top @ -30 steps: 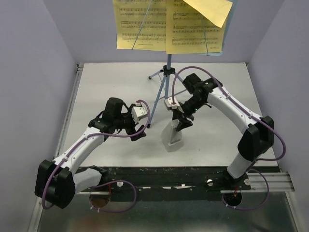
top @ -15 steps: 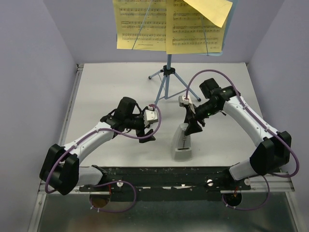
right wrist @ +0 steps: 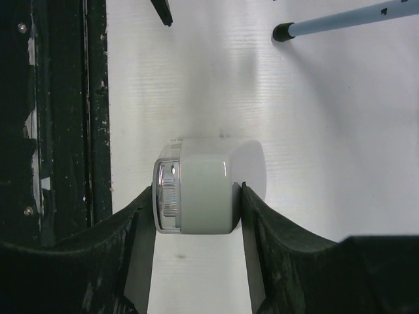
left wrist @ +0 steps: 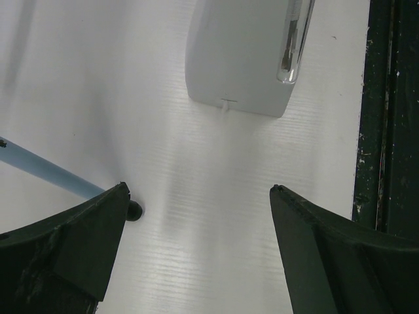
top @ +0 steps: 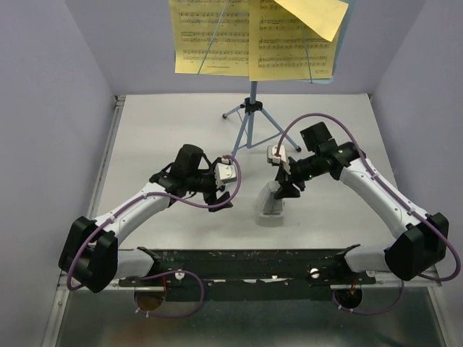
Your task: Pack up the instrument practice props
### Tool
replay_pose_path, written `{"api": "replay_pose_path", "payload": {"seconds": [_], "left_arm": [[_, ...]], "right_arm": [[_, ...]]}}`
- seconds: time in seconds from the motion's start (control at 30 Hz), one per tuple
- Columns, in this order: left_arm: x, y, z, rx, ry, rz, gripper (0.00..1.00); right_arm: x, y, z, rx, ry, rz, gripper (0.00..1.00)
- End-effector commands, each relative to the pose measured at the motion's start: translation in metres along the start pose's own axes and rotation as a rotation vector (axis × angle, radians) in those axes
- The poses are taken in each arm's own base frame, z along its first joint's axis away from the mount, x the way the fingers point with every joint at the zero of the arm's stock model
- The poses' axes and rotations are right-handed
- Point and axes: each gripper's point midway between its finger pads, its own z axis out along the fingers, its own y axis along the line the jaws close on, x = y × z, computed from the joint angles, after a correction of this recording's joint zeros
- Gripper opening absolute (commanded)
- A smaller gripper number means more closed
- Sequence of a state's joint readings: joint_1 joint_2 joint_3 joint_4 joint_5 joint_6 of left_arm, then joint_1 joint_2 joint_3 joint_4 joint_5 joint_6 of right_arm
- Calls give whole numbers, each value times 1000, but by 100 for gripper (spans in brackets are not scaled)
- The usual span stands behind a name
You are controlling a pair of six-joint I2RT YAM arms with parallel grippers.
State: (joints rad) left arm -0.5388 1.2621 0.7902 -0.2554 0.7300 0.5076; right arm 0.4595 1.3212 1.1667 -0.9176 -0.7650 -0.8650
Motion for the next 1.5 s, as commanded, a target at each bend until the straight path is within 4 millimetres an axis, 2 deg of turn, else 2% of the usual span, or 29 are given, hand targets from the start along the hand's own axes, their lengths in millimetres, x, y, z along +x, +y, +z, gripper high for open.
{"api": "replay_pose_path", "payload": {"seconds": [0.0, 0.1, 0.23, 0.27, 0.43, 0.7, 0.87, 0.93, 1.1, 1.17, 1.23, 1.27, 1.47], "left_arm": [[-10, 3, -2, -18, -26, 46, 98], [-10, 3, -2, -21, -32, 44, 97], [-9, 1, -2, -26, -44, 34, 98], [-8, 0, -2, -25, -45, 31, 97], [-4, -3, -3, -25, -46, 24, 97], [-6, -3, -1, -23, -62, 8, 98], [-6, -3, 2, -15, -73, 3, 97], [-8, -3, 5, -4, -90, -8, 97], [-16, -6, 15, 52, -140, -25, 99], [-18, -7, 19, 71, -143, -35, 99], [-23, -8, 25, 95, -163, -20, 99], [-25, -7, 27, 102, -167, -19, 99], [-23, -12, 50, 184, -143, -33, 99]], "right_arm": [[-9, 6, 6, -57, -15, 23, 52], [-7, 8, 7, -53, 14, 19, 68], [-7, 4, 10, -48, 42, 86, 82], [-8, 2, 10, -43, 44, 95, 100], [-8, -1, 13, -32, 64, 87, 100], [-3, 7, 13, -63, 78, 98, 99], [4, -2, 13, -6, 108, 86, 83], [3, -8, 13, 29, 107, 95, 73], [-3, -11, 15, 35, 81, 78, 57], [0, -10, 16, 29, 86, 72, 35], [5, -10, 17, 36, 93, 69, 6], [6, -9, 17, 41, 90, 65, 0], [12, -3, 15, 69, -19, 129, 0]]}}
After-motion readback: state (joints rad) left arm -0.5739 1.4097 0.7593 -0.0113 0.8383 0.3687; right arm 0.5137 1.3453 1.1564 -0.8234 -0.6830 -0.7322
